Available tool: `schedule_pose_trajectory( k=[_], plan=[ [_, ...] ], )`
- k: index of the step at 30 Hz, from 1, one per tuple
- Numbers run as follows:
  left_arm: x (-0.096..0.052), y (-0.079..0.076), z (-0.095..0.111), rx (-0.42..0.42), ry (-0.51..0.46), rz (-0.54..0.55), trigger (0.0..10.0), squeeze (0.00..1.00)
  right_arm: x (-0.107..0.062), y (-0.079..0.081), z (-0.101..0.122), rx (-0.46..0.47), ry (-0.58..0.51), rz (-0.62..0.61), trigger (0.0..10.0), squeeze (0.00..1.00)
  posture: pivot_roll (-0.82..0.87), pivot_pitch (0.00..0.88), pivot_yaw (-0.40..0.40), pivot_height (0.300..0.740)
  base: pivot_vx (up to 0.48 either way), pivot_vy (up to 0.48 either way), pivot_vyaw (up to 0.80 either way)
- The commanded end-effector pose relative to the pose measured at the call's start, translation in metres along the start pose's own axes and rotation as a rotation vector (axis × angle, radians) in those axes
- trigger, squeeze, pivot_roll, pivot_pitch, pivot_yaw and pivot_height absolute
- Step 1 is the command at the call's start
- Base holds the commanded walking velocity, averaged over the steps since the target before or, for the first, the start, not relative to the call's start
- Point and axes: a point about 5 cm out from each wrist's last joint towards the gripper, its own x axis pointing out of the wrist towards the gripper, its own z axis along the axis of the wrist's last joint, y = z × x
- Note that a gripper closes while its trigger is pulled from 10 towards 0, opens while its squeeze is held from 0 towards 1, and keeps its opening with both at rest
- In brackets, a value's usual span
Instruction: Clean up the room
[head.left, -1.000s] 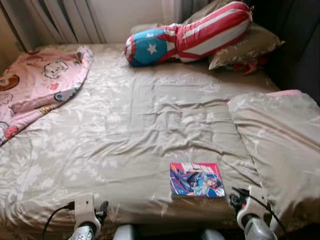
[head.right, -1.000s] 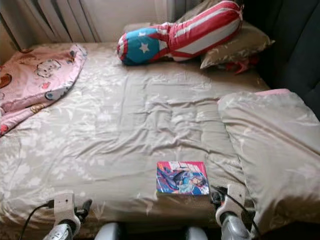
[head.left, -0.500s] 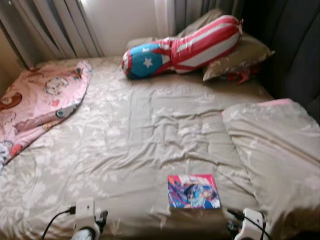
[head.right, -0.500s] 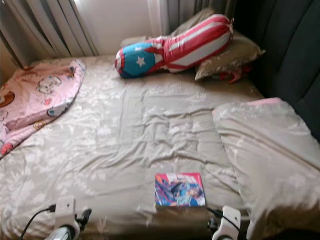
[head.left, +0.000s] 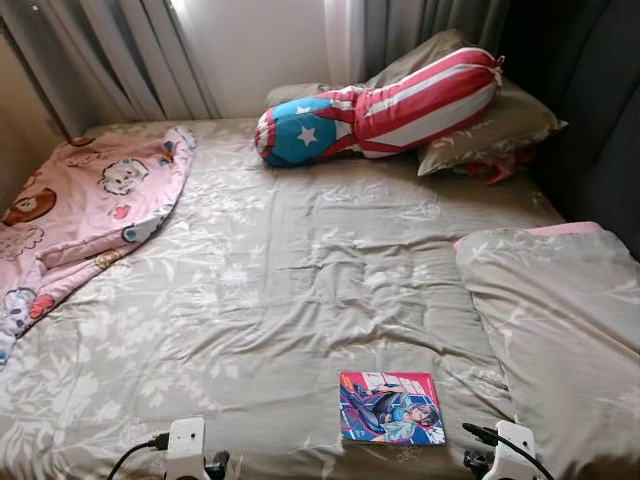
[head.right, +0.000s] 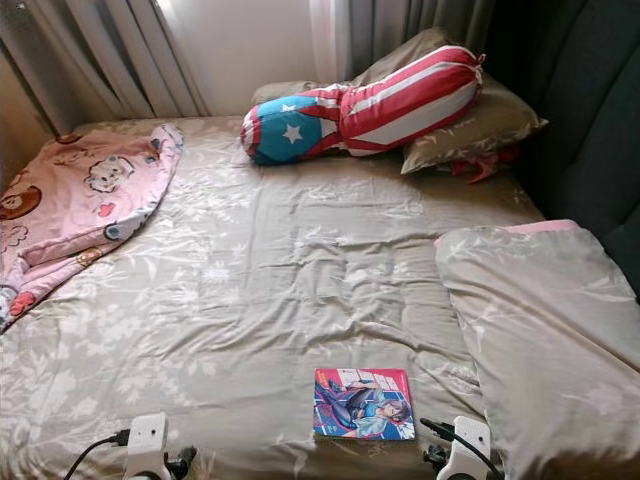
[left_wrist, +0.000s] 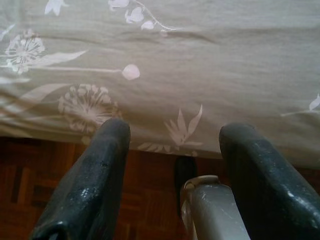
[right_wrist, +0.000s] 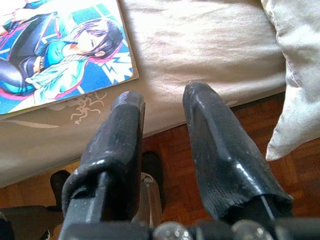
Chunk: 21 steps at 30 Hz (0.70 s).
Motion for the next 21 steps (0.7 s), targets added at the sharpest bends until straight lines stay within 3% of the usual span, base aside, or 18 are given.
schedule_pose_trajectory(
  k=[1,5,10,21],
  plan=[
    [-0.002,0.007,-0.007,0.021,0.038,0.013,10.0,0.00,-0.001,-0.001,-0.004,-0.015,0.031,0.004,10.0,0.00,-0.16,0.000,0.030,0.740,0.000,0.000,0.00],
    [-0.004,0.014,-0.014,0.013,0.067,0.028,10.0,0.00,0.001,0.002,-0.001,-0.051,0.026,0.026,10.0,0.00,-0.15,0.000,0.028,0.740,0.000,0.000,0.00],
    [-0.007,0.027,-0.020,0.019,0.093,0.043,10.0,0.00,0.000,0.014,-0.010,-0.056,0.027,0.029,10.0,0.00,-0.12,0.000,0.025,0.740,0.000,0.000,0.80],
    [-0.006,0.023,-0.019,0.040,0.105,0.037,10.0,0.00,-0.003,0.021,-0.024,-0.074,0.072,0.053,10.0,0.00,-0.15,0.000,0.036,0.740,0.000,0.000,0.69]
  ],
)
